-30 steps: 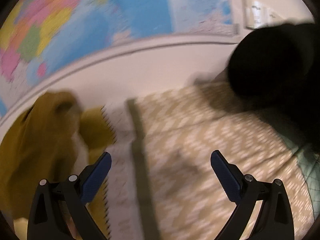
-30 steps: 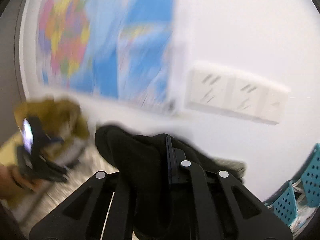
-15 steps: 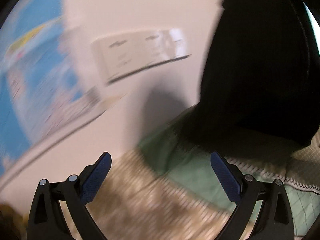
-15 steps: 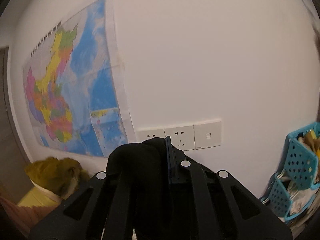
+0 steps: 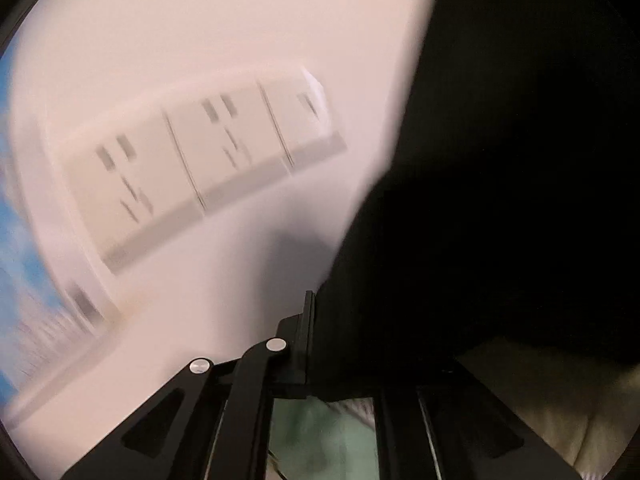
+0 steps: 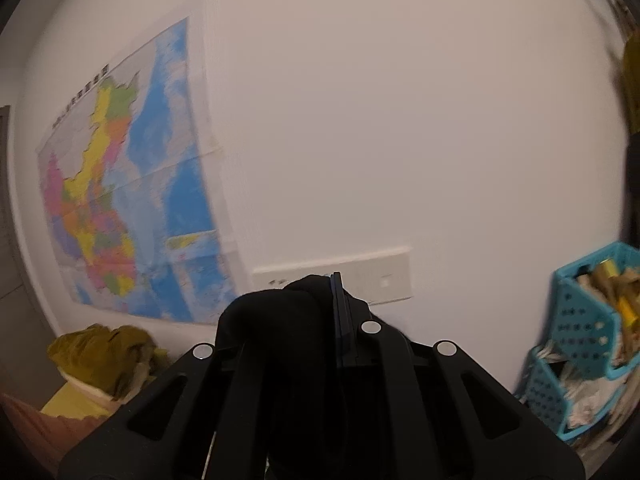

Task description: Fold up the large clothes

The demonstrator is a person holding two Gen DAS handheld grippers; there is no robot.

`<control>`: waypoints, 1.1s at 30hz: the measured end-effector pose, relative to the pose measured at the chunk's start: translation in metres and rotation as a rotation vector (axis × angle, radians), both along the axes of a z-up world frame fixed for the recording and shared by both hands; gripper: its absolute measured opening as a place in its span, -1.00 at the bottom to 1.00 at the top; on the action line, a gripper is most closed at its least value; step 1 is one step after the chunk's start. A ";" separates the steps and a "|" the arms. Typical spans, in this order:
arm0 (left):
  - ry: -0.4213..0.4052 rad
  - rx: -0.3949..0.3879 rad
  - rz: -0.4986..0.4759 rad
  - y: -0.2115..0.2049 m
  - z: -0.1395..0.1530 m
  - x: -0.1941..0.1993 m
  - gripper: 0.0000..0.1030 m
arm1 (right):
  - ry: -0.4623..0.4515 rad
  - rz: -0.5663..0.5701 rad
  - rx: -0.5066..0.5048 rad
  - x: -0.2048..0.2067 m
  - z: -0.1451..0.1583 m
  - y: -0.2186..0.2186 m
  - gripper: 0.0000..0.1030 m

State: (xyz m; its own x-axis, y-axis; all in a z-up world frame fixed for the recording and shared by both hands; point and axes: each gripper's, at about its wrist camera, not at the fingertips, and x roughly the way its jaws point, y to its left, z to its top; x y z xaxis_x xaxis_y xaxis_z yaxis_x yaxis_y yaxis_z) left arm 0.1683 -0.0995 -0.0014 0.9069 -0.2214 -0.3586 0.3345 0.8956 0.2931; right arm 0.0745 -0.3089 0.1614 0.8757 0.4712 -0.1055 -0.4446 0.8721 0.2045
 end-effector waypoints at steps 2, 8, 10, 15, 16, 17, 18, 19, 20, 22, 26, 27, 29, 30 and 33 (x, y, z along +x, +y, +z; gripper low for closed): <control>-0.021 -0.028 0.005 -0.005 0.026 -0.010 -0.90 | -0.027 -0.029 -0.006 -0.009 0.015 -0.009 -0.87; -0.200 -0.203 0.093 0.014 0.129 -0.067 -0.90 | -0.210 -0.090 0.000 -0.070 0.097 -0.041 -0.87; -0.234 -0.294 0.110 0.037 0.165 -0.092 -0.89 | -0.264 -0.130 0.018 -0.097 0.124 -0.057 -0.87; -0.408 -0.370 0.151 0.119 0.236 -0.156 -0.88 | -0.335 -0.156 -0.004 -0.161 0.160 -0.074 -0.87; -0.444 -0.361 0.171 0.140 0.242 -0.174 -0.88 | -0.353 -0.150 -0.020 -0.177 0.162 -0.072 -0.87; -0.473 -0.352 0.181 0.156 0.243 -0.198 -0.88 | -0.368 -0.135 -0.028 -0.189 0.162 -0.070 -0.87; -0.496 -0.351 0.183 0.157 0.255 -0.212 -0.87 | -0.375 -0.117 -0.027 -0.204 0.161 -0.070 -0.87; -0.510 -0.349 0.197 0.166 0.262 -0.232 -0.86 | -0.377 -0.096 -0.023 -0.212 0.160 -0.068 -0.87; -0.523 -0.339 0.217 0.174 0.266 -0.262 -0.85 | -0.381 -0.069 -0.015 -0.223 0.157 -0.068 -0.87; -0.539 -0.314 0.235 0.151 0.293 -0.276 -0.84 | -0.381 -0.010 -0.021 -0.240 0.149 -0.060 -0.87; -0.551 -0.237 0.303 0.152 0.310 -0.346 -0.84 | -0.385 0.133 -0.027 -0.272 0.132 -0.045 -0.87; -0.558 -0.223 0.316 0.153 0.307 -0.362 -0.84 | -0.377 0.171 -0.021 -0.274 0.129 -0.040 -0.87; -0.551 -0.181 0.373 0.156 0.298 -0.390 -0.83 | -0.360 0.250 -0.013 -0.275 0.124 -0.032 -0.86; -0.530 -0.156 0.400 0.157 0.292 -0.400 -0.83 | -0.334 0.292 -0.006 -0.270 0.121 -0.026 -0.86; -0.434 -0.148 0.444 0.169 0.276 -0.412 -0.82 | -0.270 0.368 -0.024 -0.246 0.108 0.004 -0.85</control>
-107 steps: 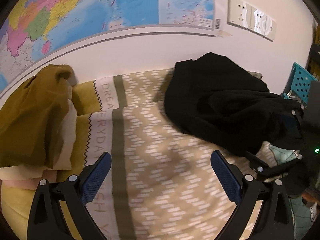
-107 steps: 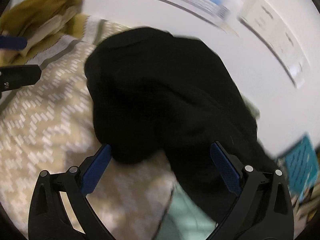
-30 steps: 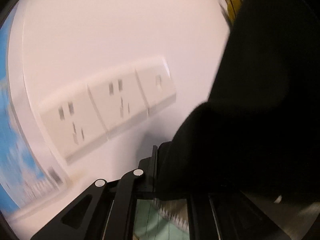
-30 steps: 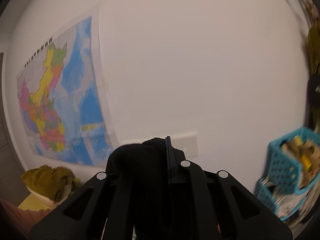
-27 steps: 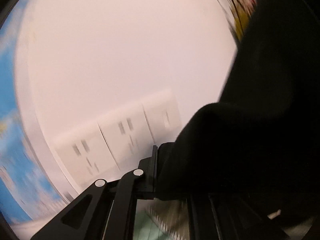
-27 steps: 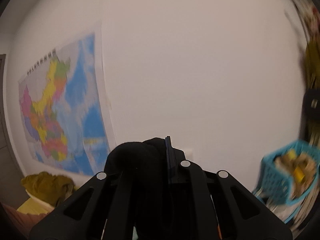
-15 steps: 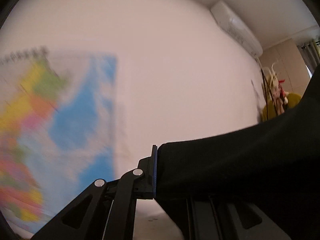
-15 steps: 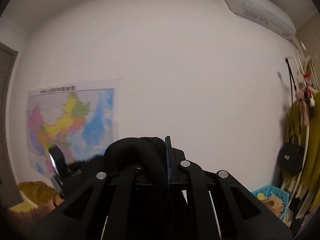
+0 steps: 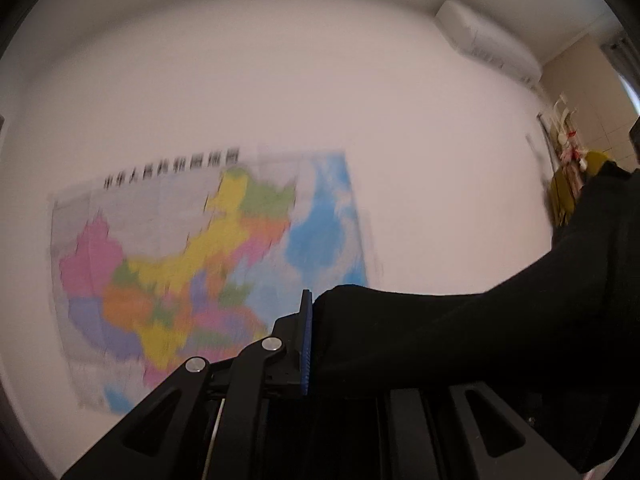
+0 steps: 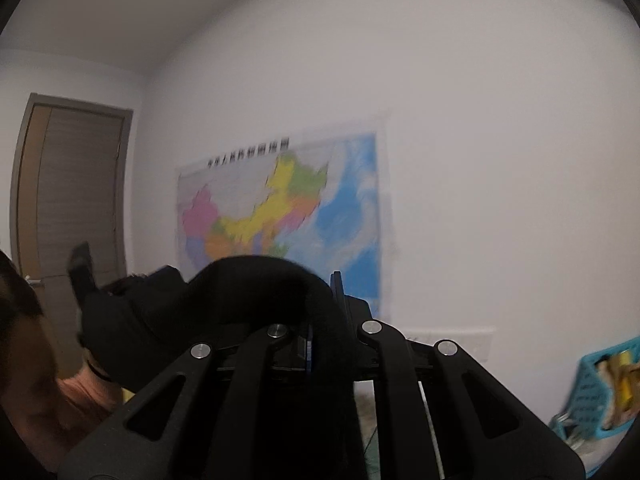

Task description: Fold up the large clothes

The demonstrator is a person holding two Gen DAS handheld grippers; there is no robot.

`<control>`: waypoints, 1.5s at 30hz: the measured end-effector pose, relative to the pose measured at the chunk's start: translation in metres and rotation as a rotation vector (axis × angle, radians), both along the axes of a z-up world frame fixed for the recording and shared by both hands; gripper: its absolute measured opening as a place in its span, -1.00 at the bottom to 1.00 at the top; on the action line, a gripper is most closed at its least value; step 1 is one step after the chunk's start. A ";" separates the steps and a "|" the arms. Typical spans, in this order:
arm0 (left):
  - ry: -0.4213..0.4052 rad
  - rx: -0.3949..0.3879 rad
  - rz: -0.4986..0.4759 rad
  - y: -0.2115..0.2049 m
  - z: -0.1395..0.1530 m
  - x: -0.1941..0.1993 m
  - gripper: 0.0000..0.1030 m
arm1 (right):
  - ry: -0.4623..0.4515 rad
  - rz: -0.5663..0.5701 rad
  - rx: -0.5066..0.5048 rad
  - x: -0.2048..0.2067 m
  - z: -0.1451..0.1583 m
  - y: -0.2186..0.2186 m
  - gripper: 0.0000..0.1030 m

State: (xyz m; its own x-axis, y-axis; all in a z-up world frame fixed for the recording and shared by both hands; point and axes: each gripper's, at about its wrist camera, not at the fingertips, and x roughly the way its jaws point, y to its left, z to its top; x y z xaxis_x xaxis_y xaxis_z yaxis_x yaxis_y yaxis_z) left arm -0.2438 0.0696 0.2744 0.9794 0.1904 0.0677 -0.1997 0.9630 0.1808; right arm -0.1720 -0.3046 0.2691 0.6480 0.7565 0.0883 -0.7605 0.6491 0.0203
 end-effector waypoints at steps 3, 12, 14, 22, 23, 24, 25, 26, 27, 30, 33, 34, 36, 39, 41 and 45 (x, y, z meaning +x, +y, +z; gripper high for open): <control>0.135 -0.015 0.099 0.023 -0.031 0.034 -0.82 | 0.122 0.064 -0.035 0.046 -0.022 0.044 -0.85; 0.730 -0.173 0.246 0.107 -0.238 0.220 -0.82 | 0.668 0.029 -0.298 0.274 -0.199 0.184 -0.85; 0.835 -0.235 0.254 0.123 -0.284 0.248 -0.82 | 0.767 0.012 -0.361 0.306 -0.238 0.206 -0.86; 0.975 -0.343 0.275 0.175 -0.331 0.286 -0.34 | 0.891 -0.154 -0.443 0.354 -0.296 0.202 -0.03; 0.976 -0.325 0.262 0.174 -0.330 0.287 -0.28 | 0.868 -0.190 -0.470 0.353 -0.296 0.199 0.20; 0.977 -0.299 0.235 0.172 -0.328 0.285 -0.05 | 0.834 -0.221 -0.496 0.348 -0.294 0.197 0.27; 0.972 -0.270 0.194 0.168 -0.324 0.282 0.17 | 0.810 -0.231 -0.504 0.346 -0.292 0.193 0.31; 0.958 -0.241 0.153 0.162 -0.319 0.274 0.28 | 0.778 -0.243 -0.515 0.337 -0.287 0.191 0.34; 0.932 -0.204 0.116 0.155 -0.314 0.263 0.49 | 0.715 -0.266 -0.541 0.322 -0.280 0.188 0.35; 0.883 -0.168 -0.035 0.141 -0.304 0.233 0.54 | 0.593 -0.257 -0.567 0.281 -0.262 0.179 0.48; 0.840 -0.142 -0.203 0.124 -0.294 0.203 0.66 | 0.530 -0.151 -0.554 0.245 -0.253 0.175 0.50; 0.843 -0.125 -0.267 0.114 -0.295 0.200 0.71 | 0.541 -0.069 -0.534 0.235 -0.254 0.177 0.49; 0.867 -0.110 -0.316 0.098 -0.304 0.208 0.71 | 0.618 0.080 -0.543 0.228 -0.271 0.195 0.44; 0.937 -0.136 -0.318 0.082 -0.325 0.243 0.69 | 0.718 0.109 -0.556 0.248 -0.299 0.216 0.44; 0.996 -0.202 -0.300 0.081 -0.339 0.271 0.38 | 0.804 0.107 -0.517 0.272 -0.313 0.222 0.37; 1.018 -0.257 -0.200 0.093 -0.347 0.316 -0.02 | 0.837 0.097 -0.463 0.308 -0.316 0.229 -0.44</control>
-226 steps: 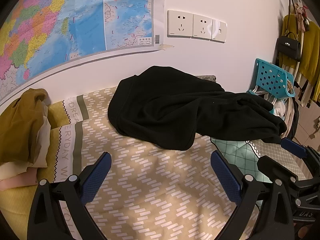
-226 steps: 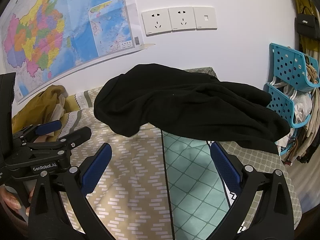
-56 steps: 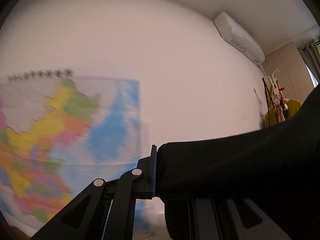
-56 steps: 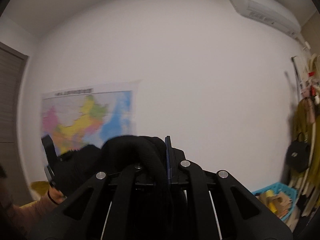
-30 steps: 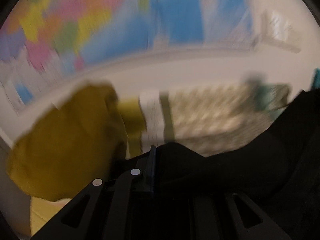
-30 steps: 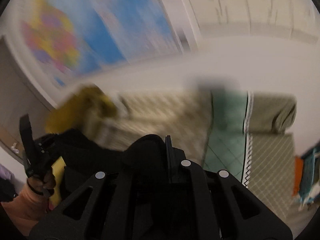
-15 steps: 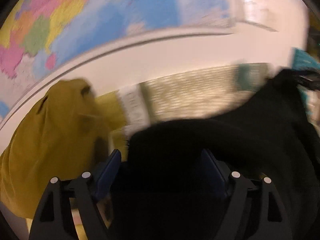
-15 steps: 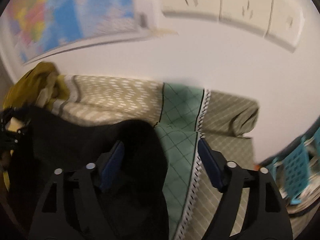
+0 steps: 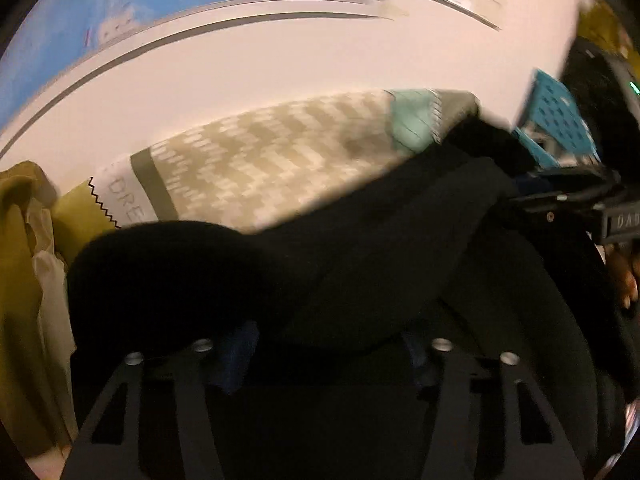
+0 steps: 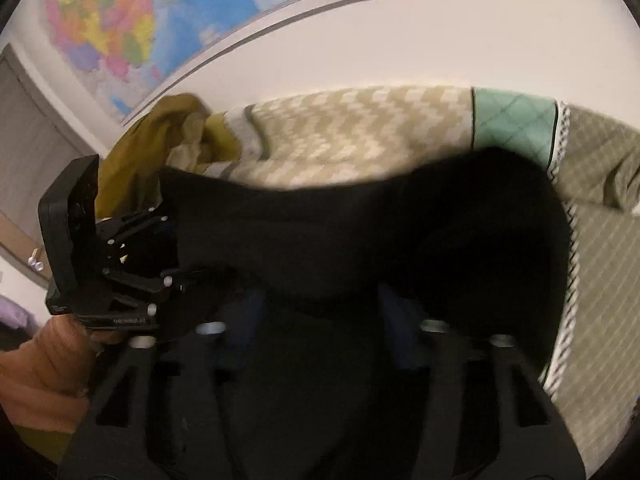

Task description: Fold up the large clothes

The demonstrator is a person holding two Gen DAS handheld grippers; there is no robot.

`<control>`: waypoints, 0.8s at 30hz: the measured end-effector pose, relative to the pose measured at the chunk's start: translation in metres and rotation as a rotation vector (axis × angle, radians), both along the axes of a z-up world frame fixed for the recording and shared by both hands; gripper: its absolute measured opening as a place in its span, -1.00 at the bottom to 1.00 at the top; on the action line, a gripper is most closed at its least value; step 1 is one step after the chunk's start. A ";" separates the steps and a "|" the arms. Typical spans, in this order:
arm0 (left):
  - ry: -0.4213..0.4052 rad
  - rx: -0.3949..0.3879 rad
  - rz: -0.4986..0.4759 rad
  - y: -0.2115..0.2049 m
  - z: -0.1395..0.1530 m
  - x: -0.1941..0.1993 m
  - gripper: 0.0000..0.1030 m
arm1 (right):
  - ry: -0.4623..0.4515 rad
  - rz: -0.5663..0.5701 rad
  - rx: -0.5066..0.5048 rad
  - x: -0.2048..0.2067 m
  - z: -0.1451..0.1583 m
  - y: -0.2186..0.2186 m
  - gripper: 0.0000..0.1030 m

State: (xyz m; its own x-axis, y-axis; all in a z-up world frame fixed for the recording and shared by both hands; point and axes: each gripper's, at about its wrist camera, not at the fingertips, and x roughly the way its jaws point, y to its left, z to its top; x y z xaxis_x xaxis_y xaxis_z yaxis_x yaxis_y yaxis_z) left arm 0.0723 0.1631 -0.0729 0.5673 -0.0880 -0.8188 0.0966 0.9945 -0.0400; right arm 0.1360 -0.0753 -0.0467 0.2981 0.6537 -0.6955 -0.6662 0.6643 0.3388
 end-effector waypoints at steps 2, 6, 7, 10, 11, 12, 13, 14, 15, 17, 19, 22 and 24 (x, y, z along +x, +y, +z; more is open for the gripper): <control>-0.030 -0.014 0.045 0.015 0.012 0.015 -0.11 | -0.002 -0.023 0.048 0.011 0.013 -0.002 -0.64; -0.075 -0.103 0.137 0.044 0.037 0.046 -0.18 | -0.036 -0.108 0.132 0.047 0.043 -0.006 -0.71; -0.075 -0.050 0.188 0.047 0.038 0.056 0.15 | -0.024 -0.121 0.142 0.054 0.043 -0.004 -0.68; -0.011 -0.009 0.265 0.056 0.027 0.073 0.37 | 0.029 -0.190 0.068 0.081 0.030 0.002 -0.24; -0.009 -0.017 0.260 0.057 0.026 0.072 0.37 | 0.025 -0.211 0.047 0.081 0.028 0.001 -0.23; -0.010 -0.030 0.248 0.058 0.026 0.068 0.38 | 0.004 -0.233 0.050 0.076 0.031 -0.006 -0.19; -0.011 -0.038 0.226 0.057 0.026 0.061 0.40 | -0.009 -0.230 0.072 0.070 0.035 -0.013 0.04; -0.017 -0.031 0.209 0.056 0.026 0.054 0.42 | -0.025 -0.228 0.094 0.061 0.039 -0.022 0.34; -0.024 -0.017 0.193 0.054 0.028 0.045 0.50 | -0.054 -0.240 0.090 0.046 0.045 -0.036 0.45; -0.038 0.019 0.151 0.046 0.030 0.024 0.56 | -0.069 -0.212 0.076 0.023 0.048 -0.056 0.67; -0.047 0.050 0.115 0.039 0.032 0.000 0.59 | -0.080 -0.170 0.030 -0.012 0.045 -0.074 0.79; -0.063 0.063 0.078 0.035 0.035 -0.030 0.68 | -0.077 -0.101 -0.074 -0.067 0.027 -0.090 0.79; -0.074 0.078 0.070 0.029 0.034 -0.045 0.70 | -0.066 -0.072 -0.116 -0.104 0.010 -0.100 0.79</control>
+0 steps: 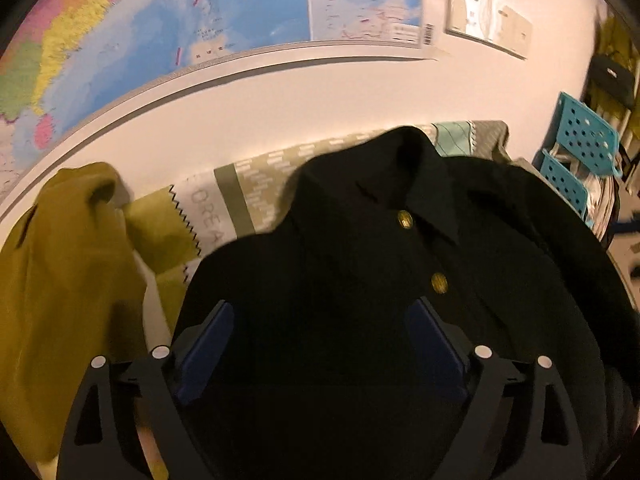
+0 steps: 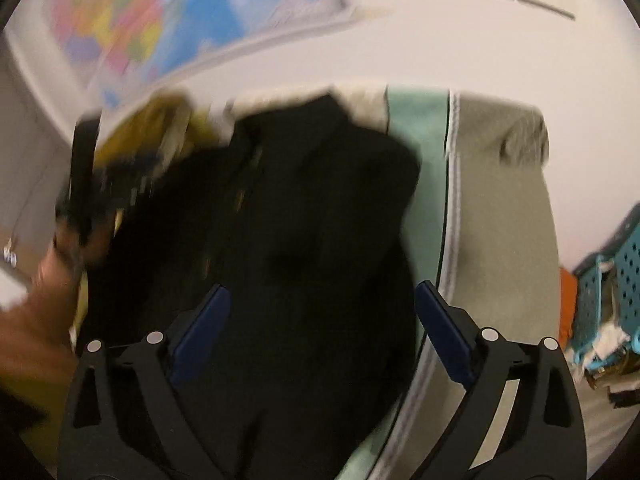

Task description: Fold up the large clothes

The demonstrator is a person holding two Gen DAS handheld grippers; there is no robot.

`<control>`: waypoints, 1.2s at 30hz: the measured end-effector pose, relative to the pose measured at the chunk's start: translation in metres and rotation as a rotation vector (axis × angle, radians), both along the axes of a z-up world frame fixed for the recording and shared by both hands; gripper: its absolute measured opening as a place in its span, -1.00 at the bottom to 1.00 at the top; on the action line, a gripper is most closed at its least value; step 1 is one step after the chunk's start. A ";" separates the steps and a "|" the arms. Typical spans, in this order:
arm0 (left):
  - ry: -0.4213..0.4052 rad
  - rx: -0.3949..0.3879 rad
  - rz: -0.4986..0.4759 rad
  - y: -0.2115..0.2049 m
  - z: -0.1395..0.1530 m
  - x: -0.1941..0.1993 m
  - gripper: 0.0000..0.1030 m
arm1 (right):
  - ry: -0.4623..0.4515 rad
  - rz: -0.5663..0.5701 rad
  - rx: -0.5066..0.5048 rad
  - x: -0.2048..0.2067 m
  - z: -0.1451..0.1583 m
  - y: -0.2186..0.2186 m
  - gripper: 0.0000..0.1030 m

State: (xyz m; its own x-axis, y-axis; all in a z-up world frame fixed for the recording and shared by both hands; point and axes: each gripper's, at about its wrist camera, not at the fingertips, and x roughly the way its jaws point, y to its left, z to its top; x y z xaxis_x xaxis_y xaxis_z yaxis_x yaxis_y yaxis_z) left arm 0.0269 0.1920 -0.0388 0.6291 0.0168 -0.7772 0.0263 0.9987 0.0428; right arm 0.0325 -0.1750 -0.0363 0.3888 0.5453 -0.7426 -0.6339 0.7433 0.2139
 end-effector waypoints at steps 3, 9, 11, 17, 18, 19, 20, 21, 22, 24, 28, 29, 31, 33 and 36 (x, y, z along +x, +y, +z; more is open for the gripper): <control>-0.005 -0.001 -0.017 -0.011 -0.004 -0.014 0.71 | 0.002 0.032 -0.080 -0.036 -0.024 -0.003 0.75; -0.001 -0.022 -0.042 -0.035 -0.012 -0.015 0.71 | -0.086 -0.070 -0.105 -0.033 -0.007 -0.032 -0.87; -0.014 -0.020 -0.052 -0.041 -0.009 -0.018 0.71 | -0.146 -0.155 -0.059 -0.024 0.020 -0.054 -0.87; -0.025 -0.028 -0.087 -0.057 -0.005 -0.017 0.73 | -0.163 -0.405 0.033 0.044 0.038 -0.128 -0.89; -0.020 -0.021 -0.097 -0.062 -0.007 -0.016 0.73 | -0.106 -0.418 0.031 0.059 0.021 -0.134 -0.89; -0.011 0.000 -0.107 -0.069 -0.010 -0.016 0.73 | -0.066 -0.432 0.010 0.068 0.005 -0.136 -0.88; -0.004 0.013 -0.116 -0.074 -0.013 -0.017 0.73 | -0.035 -0.475 -0.018 0.074 -0.009 -0.139 -0.72; 0.002 0.019 -0.130 -0.077 -0.015 -0.019 0.73 | 0.020 -0.522 -0.027 0.079 -0.028 -0.147 -0.61; 0.008 0.025 -0.146 -0.079 -0.017 -0.023 0.73 | 0.053 -0.538 -0.001 0.079 -0.035 -0.152 -0.42; 0.002 0.037 -0.150 -0.077 -0.017 -0.033 0.74 | 0.044 -0.543 0.100 0.063 -0.034 -0.162 -0.36; -0.027 0.026 -0.088 -0.050 -0.009 -0.062 0.78 | -0.090 -0.391 0.255 -0.005 0.007 -0.149 0.27; -0.043 0.021 -0.057 -0.040 -0.005 -0.072 0.79 | -0.121 -0.322 0.257 -0.026 0.015 -0.136 0.34; -0.069 0.008 0.000 -0.020 0.000 -0.093 0.81 | -0.149 -0.203 0.252 -0.058 0.019 -0.111 0.49; -0.085 0.005 0.046 -0.004 0.001 -0.112 0.81 | -0.119 -0.091 0.192 -0.084 0.004 -0.078 0.52; -0.098 0.013 0.113 0.017 0.001 -0.139 0.81 | -0.018 -0.072 0.132 -0.091 -0.035 -0.051 0.74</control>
